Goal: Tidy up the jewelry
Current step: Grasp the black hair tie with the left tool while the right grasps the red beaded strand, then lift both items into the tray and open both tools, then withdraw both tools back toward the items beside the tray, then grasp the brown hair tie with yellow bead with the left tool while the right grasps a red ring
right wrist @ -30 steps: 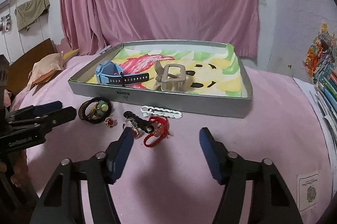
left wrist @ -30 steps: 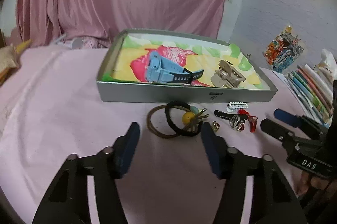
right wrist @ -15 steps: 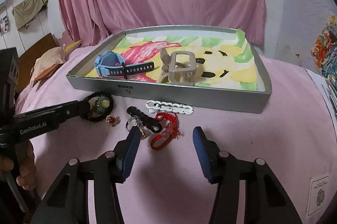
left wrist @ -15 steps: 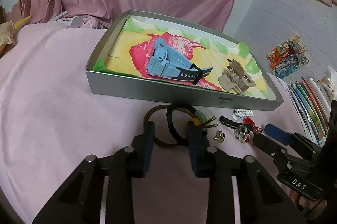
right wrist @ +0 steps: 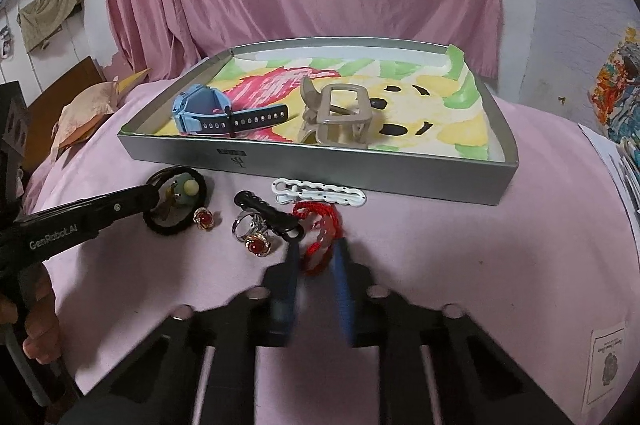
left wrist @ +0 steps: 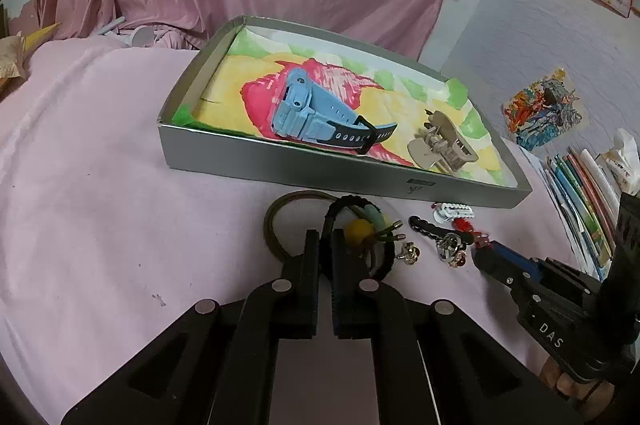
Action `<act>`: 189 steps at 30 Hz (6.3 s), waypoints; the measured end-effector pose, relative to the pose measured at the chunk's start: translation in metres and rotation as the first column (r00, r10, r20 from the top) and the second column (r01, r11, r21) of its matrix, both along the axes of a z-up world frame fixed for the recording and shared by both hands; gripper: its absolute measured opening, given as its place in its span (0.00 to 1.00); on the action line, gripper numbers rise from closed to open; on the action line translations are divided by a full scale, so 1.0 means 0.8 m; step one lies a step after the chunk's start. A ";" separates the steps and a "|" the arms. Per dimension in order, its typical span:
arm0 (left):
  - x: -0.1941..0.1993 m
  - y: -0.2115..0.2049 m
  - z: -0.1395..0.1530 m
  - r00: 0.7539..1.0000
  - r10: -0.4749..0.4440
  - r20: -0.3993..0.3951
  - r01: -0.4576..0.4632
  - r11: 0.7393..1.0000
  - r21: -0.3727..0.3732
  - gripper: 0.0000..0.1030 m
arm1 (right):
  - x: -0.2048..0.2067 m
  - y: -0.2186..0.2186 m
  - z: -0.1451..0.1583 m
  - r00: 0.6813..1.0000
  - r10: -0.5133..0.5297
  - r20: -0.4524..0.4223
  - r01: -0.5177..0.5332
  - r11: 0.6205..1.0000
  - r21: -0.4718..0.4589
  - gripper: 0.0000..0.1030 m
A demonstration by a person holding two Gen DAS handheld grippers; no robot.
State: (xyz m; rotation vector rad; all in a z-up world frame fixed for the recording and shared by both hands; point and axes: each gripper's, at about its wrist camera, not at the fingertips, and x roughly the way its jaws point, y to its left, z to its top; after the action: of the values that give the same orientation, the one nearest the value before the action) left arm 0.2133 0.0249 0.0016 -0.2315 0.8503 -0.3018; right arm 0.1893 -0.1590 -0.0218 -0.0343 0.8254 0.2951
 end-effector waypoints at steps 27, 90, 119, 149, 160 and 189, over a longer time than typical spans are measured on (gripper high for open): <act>-0.045 -0.002 0.033 0.990 -0.053 0.128 0.063 0.995 -0.075 0.02 | -0.029 -0.023 0.022 0.989 -0.061 0.134 0.052 0.996 0.073 0.05; 0.078 -0.051 0.030 0.995 0.022 0.096 -0.022 1.000 0.005 0.41 | 0.075 -0.046 0.033 0.985 -0.143 0.098 0.138 0.989 0.050 0.45; -0.082 0.000 0.067 0.889 0.104 0.446 -0.149 0.987 0.068 0.90 | -0.070 -0.033 0.088 0.872 -0.130 0.472 0.076 0.988 0.132 1.00; -0.060 0.023 0.014 0.984 0.002 0.176 -0.024 0.992 0.127 0.83 | -0.039 0.014 0.019 0.984 0.044 0.174 -0.043 0.999 -0.009 0.61; -0.023 0.002 0.001 0.991 -0.129 0.036 0.125 0.988 0.091 0.54 | -0.014 0.023 0.001 0.994 0.099 0.041 -0.098 0.995 -0.027 0.35; 0.003 -0.018 -0.008 0.976 -0.218 0.023 0.213 0.969 0.122 0.04 | 0.004 0.038 -0.001 0.988 0.155 -0.013 -0.155 0.988 -0.023 0.14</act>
State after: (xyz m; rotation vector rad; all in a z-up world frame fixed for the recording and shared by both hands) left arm 0.2154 0.0107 -0.0047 -0.0221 0.8558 -0.4559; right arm 0.1923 -0.1287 -0.0226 -0.1194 0.8385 0.4324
